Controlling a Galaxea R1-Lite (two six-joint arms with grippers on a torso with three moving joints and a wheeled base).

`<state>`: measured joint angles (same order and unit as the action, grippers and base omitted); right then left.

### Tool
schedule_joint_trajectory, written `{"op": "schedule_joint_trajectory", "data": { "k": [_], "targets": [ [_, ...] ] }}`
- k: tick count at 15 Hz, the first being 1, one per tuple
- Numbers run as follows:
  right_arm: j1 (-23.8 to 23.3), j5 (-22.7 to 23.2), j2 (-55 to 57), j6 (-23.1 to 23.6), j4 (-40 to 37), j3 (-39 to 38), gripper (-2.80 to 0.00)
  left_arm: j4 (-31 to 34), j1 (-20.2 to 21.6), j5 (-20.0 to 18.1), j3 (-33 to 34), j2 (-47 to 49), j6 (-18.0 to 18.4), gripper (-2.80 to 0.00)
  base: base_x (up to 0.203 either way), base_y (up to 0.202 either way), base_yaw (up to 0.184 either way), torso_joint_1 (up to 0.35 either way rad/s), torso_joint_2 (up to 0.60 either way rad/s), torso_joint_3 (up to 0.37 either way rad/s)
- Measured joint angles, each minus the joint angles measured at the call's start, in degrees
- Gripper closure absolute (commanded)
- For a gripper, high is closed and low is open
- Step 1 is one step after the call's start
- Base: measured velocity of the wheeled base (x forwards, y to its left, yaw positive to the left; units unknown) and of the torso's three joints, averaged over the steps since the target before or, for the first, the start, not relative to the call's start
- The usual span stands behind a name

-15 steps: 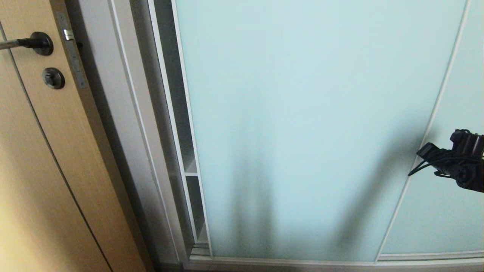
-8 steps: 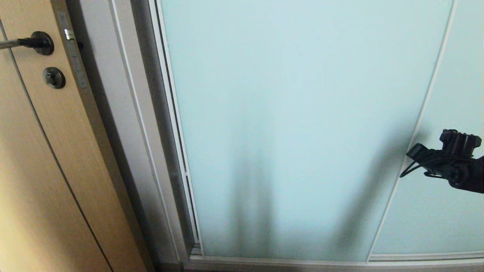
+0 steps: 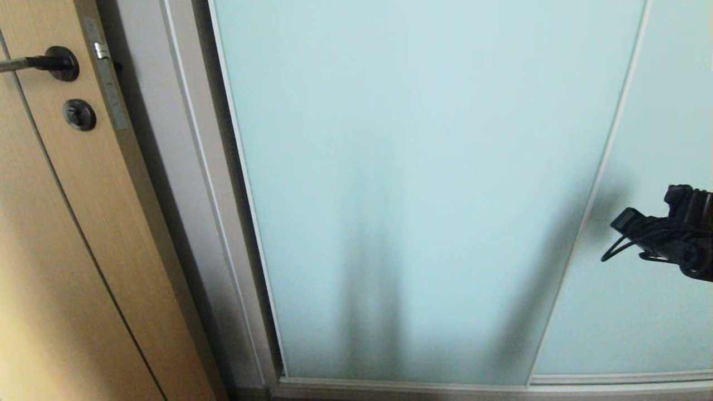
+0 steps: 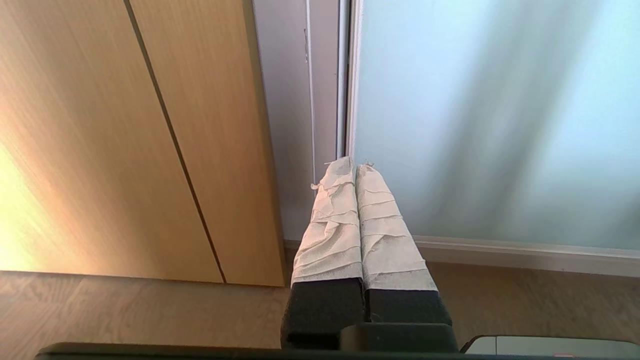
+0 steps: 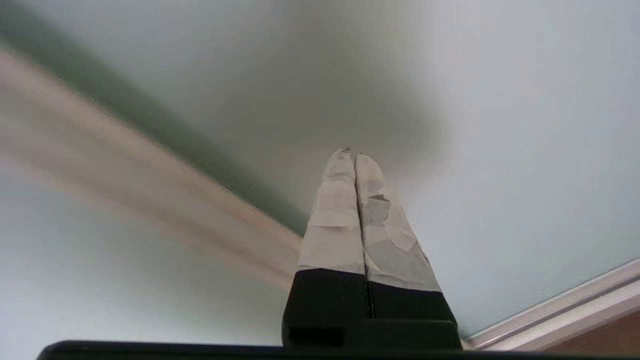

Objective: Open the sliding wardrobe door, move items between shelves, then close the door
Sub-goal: Close the door

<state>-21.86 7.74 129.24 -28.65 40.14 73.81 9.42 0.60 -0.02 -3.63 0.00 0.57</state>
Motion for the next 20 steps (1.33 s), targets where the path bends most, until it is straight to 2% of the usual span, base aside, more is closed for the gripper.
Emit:
{"op": "schedule_joint_trajectory", "data": {
  "k": [3,6,9,13,16,20],
  "targets": [
    [-0.46,0.39,-10.68,4.07,1.4,-8.98,0.0,0.0,0.0,0.0,0.0,0.0,0.05,0.0,0.0,0.0,0.0,0.0,0.0,0.0],
    [-0.49,0.66,-25.63,10.05,1.69,-22.6,0.0,0.0,0.0,0.02,0.0,0.0,0.02,0.0,0.0,0.0,0.0,0.0,0.0,0.0],
    [0.16,1.1,-43.14,15.75,1.13,-38.0,0.0,0.02,0.0,0.02,0.0,0.0,0.02,0.0,0.0,0.0,0.0,0.0,0.0,0.0],
    [3.3,1.37,-69.4,22.76,-0.66,-60.18,0.0,0.0,0.0,0.02,0.0,0.0,0.0,0.0,0.0,0.0,0.0,0.0,0.0,0.0],
    [7.11,-0.98,-89.35,24.96,-10.47,-68.64,0.0,0.0,0.0,0.02,0.02,0.0,0.03,0.0,0.0,0.0,0.0,0.0,0.0,0.0],
    [13.53,-4.44,-107.61,25.87,-31.46,-73.04,0.0,0.0,0.0,0.02,0.0,0.0,-0.02,0.0,0.0,0.0,0.0,0.0,0.0,0.0]
  ]
}}
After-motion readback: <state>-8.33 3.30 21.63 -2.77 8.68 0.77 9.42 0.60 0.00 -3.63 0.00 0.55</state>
